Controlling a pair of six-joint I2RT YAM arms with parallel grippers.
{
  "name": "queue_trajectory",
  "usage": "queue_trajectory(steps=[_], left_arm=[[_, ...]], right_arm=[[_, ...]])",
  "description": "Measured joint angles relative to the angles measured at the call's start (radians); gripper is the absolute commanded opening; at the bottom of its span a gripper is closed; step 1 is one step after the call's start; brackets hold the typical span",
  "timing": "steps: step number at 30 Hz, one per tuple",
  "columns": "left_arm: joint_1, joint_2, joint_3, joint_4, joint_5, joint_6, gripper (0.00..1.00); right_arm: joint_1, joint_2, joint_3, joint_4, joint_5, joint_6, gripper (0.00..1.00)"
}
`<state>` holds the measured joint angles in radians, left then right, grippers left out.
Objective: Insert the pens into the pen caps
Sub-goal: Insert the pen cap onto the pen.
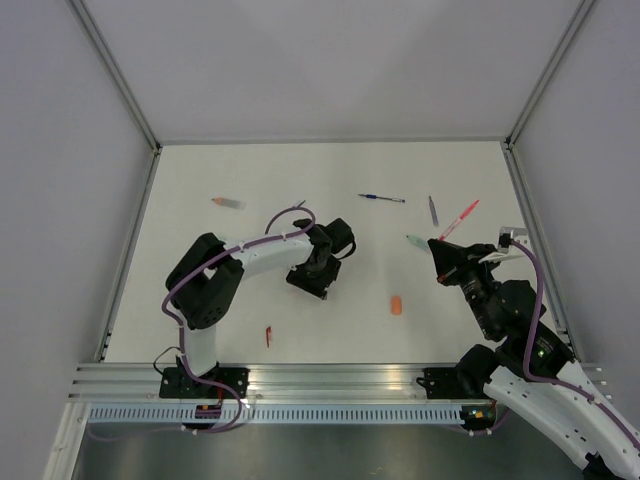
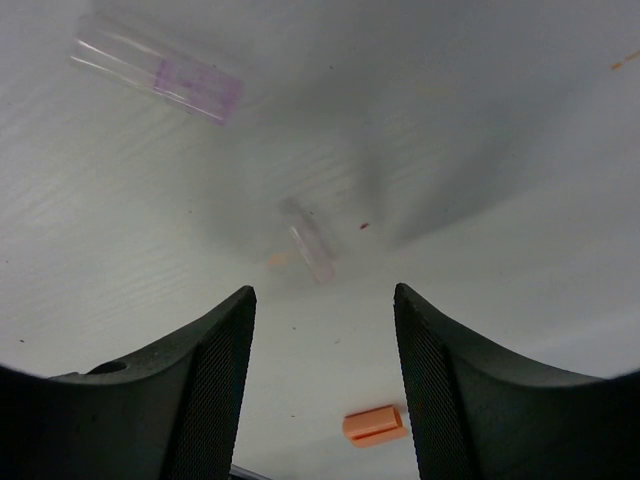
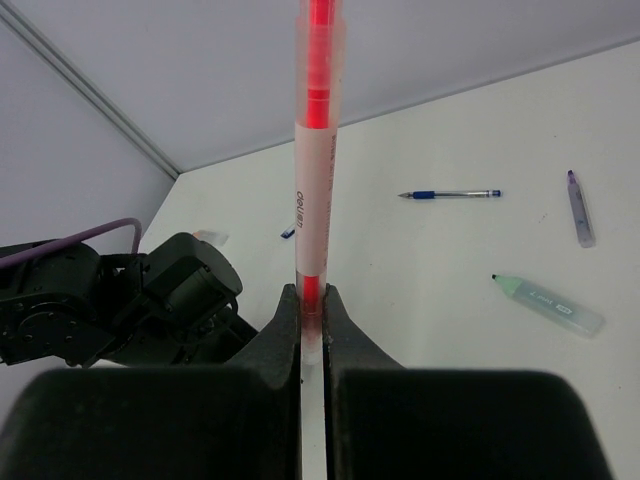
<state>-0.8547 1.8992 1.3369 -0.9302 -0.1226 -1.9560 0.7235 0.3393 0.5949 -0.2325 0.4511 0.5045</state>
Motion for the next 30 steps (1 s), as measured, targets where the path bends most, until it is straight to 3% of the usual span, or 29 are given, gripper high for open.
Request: queue_trajectory(steps=[9, 30], left_arm=[[0.002, -0.002, -0.073, 0.048, 0.002, -0.002, 0.59], [0.002, -0.002, -0.075, 0.034, 0.002, -0.008, 0.26]], right_arm=[[0.000, 0.000, 0.000, -0.008, 0.000, 0.000, 0.01], [0.000, -0.008, 0.000, -0.010, 0.000, 0.000, 0.01]])
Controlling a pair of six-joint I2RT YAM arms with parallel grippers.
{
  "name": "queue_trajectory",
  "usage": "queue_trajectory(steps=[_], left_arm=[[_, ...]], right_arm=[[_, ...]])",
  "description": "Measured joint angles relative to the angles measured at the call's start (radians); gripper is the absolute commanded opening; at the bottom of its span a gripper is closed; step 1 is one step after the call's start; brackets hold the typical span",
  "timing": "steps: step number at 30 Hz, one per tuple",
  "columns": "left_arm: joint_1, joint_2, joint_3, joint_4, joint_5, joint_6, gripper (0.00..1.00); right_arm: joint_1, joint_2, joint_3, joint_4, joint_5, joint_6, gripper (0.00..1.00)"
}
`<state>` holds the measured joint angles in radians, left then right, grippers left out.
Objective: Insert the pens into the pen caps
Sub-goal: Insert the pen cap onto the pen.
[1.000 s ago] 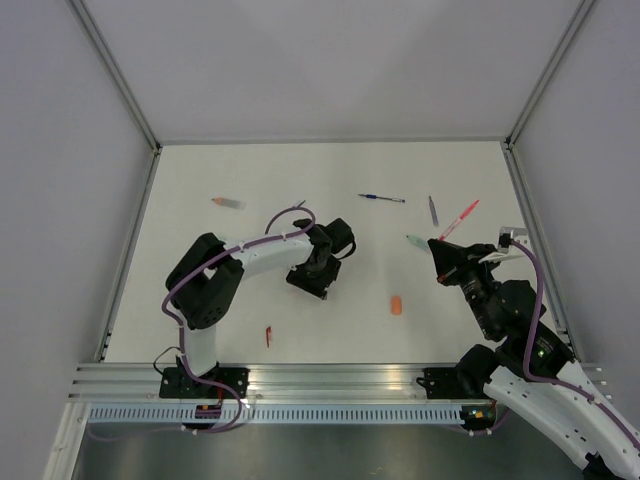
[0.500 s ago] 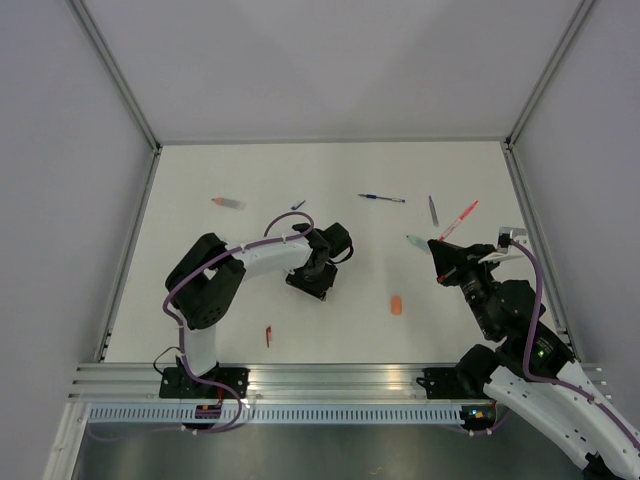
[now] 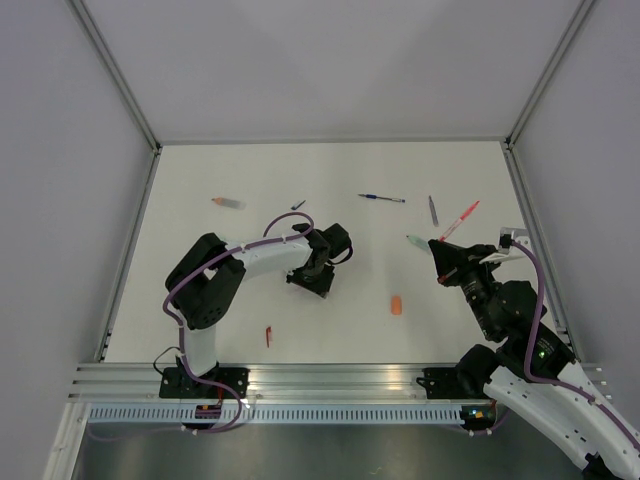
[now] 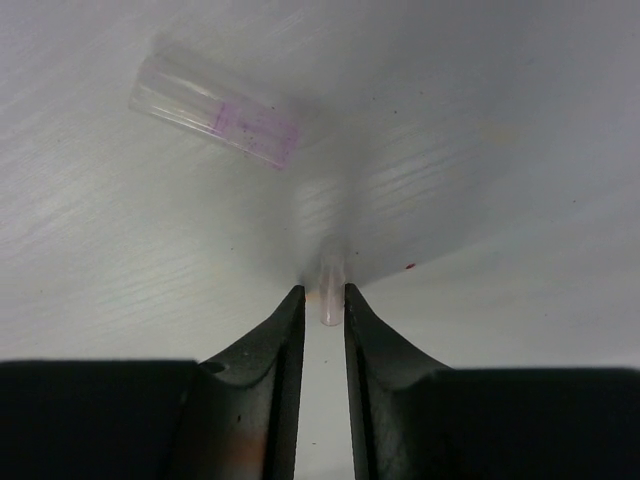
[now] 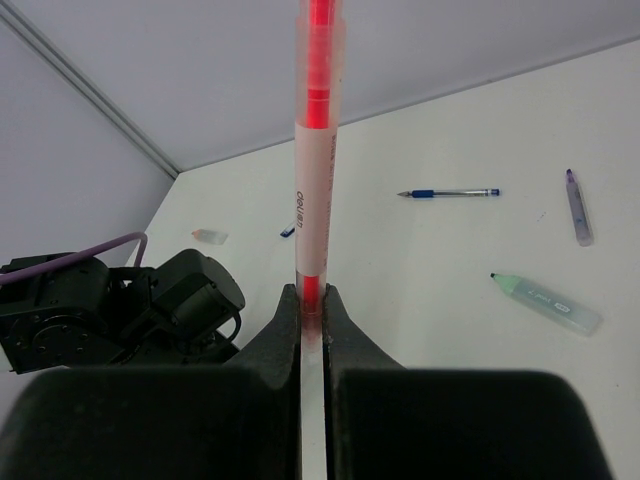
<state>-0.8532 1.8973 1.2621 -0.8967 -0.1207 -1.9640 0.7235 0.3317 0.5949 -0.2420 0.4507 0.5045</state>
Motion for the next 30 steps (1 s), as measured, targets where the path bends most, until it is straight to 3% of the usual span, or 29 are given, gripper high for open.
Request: queue_trajectory(steps=[3, 9, 18, 22, 26, 30], left_arm=[[0.000, 0.000, 0.000, -0.011, 0.000, 0.000, 0.22], [0.001, 0.002, 0.000, -0.013, -0.003, -0.002, 0.02], [0.001, -0.013, 0.001, -0.025, -0.029, -0.003, 0.02], [0.001, -0.106, -0.001, 0.000, -0.096, 0.001, 0.02], [0.001, -0.320, -0.058, 0.183, -0.134, 0.172, 0.02], [0.003, -0.566, -0.124, 0.465, -0.137, 0.480, 0.02]], right_arm=[[0.000, 0.000, 0.000, 0.000, 0.000, 0.000, 0.01], [0.000, 0.002, 0.000, 0.000, -0.001, 0.000, 0.01], [0.000, 0.044, 0.000, 0.004, -0.018, 0.000, 0.00], [0.000, 0.081, -0.001, 0.023, -0.052, -0.001, 0.00], [-0.001, 0.154, -0.001, 0.077, -0.208, -0.023, 0.00], [-0.001, 0.259, -0.002, 0.137, -0.407, -0.042, 0.00]])
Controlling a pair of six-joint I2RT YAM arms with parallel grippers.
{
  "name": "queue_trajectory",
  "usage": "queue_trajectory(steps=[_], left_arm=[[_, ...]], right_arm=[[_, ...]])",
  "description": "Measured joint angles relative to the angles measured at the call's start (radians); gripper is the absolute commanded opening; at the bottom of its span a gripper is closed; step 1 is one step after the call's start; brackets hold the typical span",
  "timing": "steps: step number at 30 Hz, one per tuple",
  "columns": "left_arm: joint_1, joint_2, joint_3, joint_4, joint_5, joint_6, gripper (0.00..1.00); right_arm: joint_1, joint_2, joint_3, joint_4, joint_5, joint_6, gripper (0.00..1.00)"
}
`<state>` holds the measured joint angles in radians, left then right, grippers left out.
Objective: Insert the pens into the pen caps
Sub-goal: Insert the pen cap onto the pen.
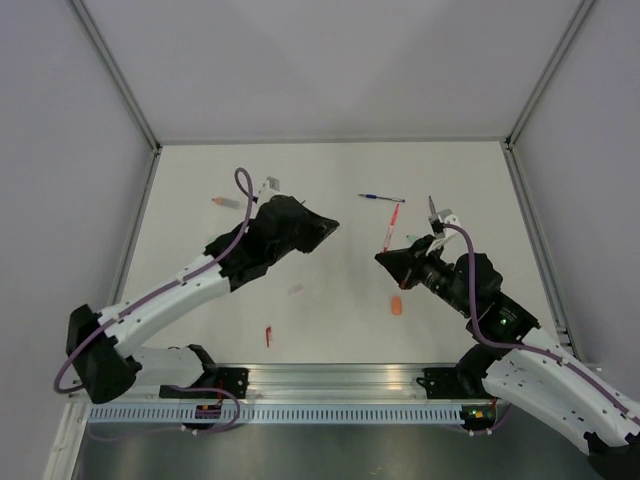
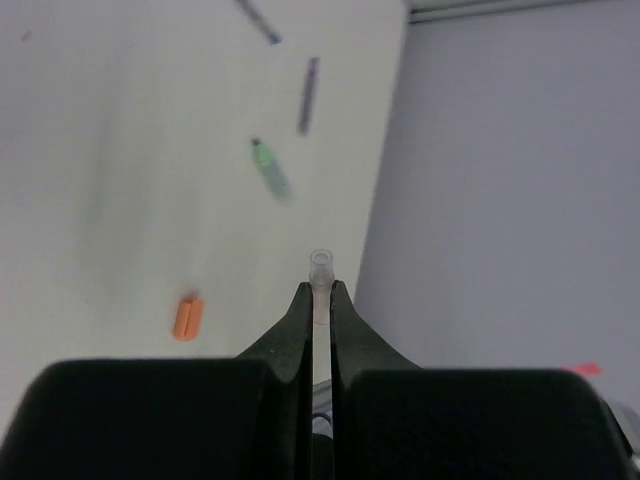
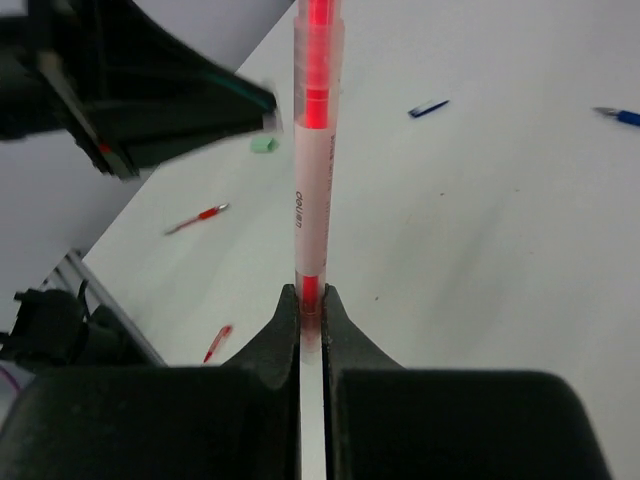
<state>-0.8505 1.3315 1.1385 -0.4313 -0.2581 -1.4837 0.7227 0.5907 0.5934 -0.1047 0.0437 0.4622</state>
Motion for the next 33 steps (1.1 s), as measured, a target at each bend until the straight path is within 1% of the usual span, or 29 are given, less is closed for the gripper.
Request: queue_trajectory(steps=[2, 6, 9, 11, 14, 20, 26, 33], left_arm=[[0.002, -0.126, -0.069, 0.178, 0.016, 0.191, 0.02], [0.003, -0.332, -0.209, 0.436, 0.116, 0.504, 0.02], [0.004, -0.382, -0.223, 0.541, 0.228, 0.671, 0.02], [0.005, -0.384, -0.223, 0.589, 0.290, 0.738, 0.02], [0.005, -0.372, -0.222, 0.630, 0.366, 0.801, 0.02], [0.008, -0.301, -0.171, 0.635, 0.473, 0.855, 0.02], [0.008, -0.278, -0.155, 0.635, 0.526, 0.874, 0.02], [0.008, -0.277, -0.154, 0.635, 0.554, 0.883, 0.02]], right_arm=[[0.000, 0.043, -0.006, 0.035, -0.099, -0.006, 0.00], [0.000, 0.090, -0.029, 0.117, -0.269, -0.006, 0.00], [0.001, 0.131, -0.039, 0.189, -0.396, -0.001, 0.00], [0.007, 0.151, -0.045, 0.227, -0.459, 0.005, 0.00], [0.029, 0.162, -0.051, 0.262, -0.518, 0.008, 0.00], [0.081, 0.171, -0.051, 0.292, -0.571, 0.004, 0.00], [0.096, 0.175, -0.051, 0.293, -0.581, 0.004, 0.00], [0.098, 0.154, -0.051, 0.292, -0.577, 0.003, 0.00]])
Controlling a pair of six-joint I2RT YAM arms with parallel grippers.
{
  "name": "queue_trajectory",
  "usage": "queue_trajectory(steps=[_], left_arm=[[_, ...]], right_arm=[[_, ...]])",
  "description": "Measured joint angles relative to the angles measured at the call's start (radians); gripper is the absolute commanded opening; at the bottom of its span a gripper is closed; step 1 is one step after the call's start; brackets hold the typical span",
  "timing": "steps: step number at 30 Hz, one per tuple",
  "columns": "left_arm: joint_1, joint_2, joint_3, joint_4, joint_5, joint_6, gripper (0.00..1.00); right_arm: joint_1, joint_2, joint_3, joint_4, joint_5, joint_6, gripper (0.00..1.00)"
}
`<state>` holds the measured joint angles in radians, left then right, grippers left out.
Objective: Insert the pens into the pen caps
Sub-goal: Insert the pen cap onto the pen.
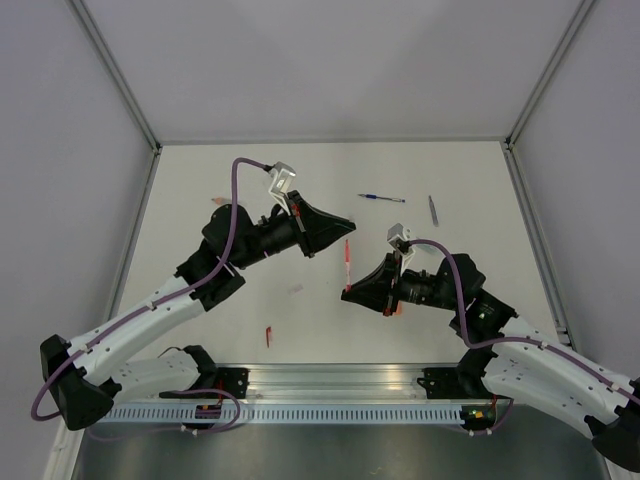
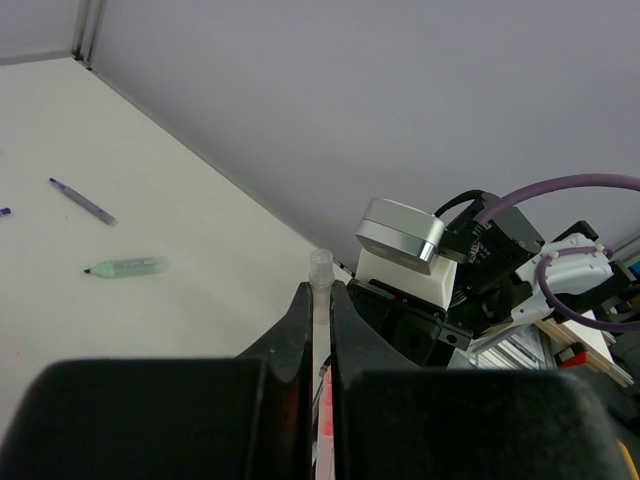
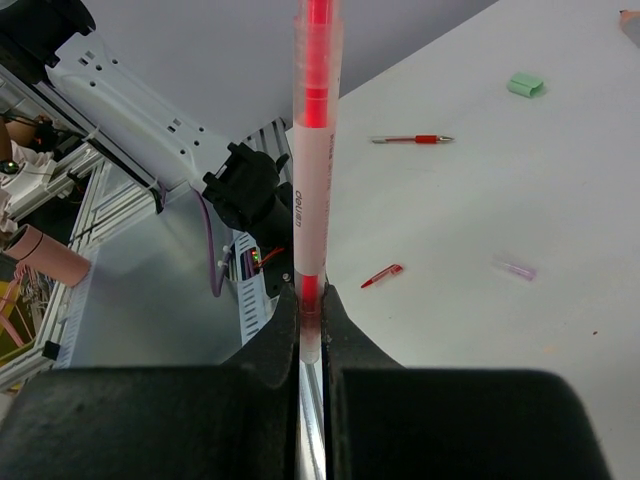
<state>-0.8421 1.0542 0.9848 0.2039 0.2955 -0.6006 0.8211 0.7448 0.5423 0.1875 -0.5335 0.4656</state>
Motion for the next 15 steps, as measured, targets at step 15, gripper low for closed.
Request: queue_trajectory(steps=[15], left_arm=[[0.000, 0.013, 0.024, -0.029, 0.047, 0.016, 0.02]], right_arm=[[0.000, -0.002, 0.000, -0.024, 0.042, -0.008, 0.00]])
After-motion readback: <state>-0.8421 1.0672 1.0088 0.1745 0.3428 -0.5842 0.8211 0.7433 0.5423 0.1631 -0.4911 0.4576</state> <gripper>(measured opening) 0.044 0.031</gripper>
